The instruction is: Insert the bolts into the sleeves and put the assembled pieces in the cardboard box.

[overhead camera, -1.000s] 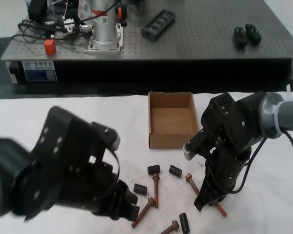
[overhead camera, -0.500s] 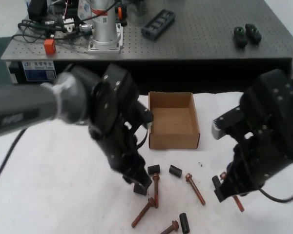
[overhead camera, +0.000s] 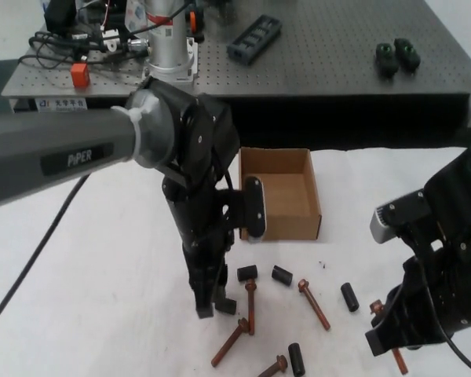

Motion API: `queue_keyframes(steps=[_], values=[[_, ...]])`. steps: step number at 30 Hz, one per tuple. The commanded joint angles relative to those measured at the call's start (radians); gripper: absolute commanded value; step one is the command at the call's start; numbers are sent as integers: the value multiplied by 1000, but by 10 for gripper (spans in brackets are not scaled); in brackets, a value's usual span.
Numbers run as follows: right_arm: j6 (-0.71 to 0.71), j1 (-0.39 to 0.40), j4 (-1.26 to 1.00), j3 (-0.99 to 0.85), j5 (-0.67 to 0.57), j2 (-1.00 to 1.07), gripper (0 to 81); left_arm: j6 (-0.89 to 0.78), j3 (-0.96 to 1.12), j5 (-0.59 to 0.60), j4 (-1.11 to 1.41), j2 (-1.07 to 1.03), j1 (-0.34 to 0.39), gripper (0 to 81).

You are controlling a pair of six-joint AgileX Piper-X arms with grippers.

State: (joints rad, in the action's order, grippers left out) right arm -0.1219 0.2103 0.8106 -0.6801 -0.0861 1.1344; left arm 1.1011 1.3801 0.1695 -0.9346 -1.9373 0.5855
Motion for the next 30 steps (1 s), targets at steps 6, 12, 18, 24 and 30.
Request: queue_keyframes(steps=[6, 12, 18, 24, 30], values=[[14, -4, -12, 13, -26, -10, 20, 23, 0, 7, 42, -24, 5, 327], [9, -4, -18, 14, -26, -10, 20, 29, 0, 7, 63, -58, 28, 327], [-13, -4, -18, 14, -26, -10, 20, 27, 0, -13, 65, -86, 40, 206], [-13, -4, -36, 14, -22, -10, 20, -34, 4, -81, 65, -81, 43, 3], [16, -4, -107, 15, -71, -44, 20, -346, 5, -131, 135, 19, 41, 7]])
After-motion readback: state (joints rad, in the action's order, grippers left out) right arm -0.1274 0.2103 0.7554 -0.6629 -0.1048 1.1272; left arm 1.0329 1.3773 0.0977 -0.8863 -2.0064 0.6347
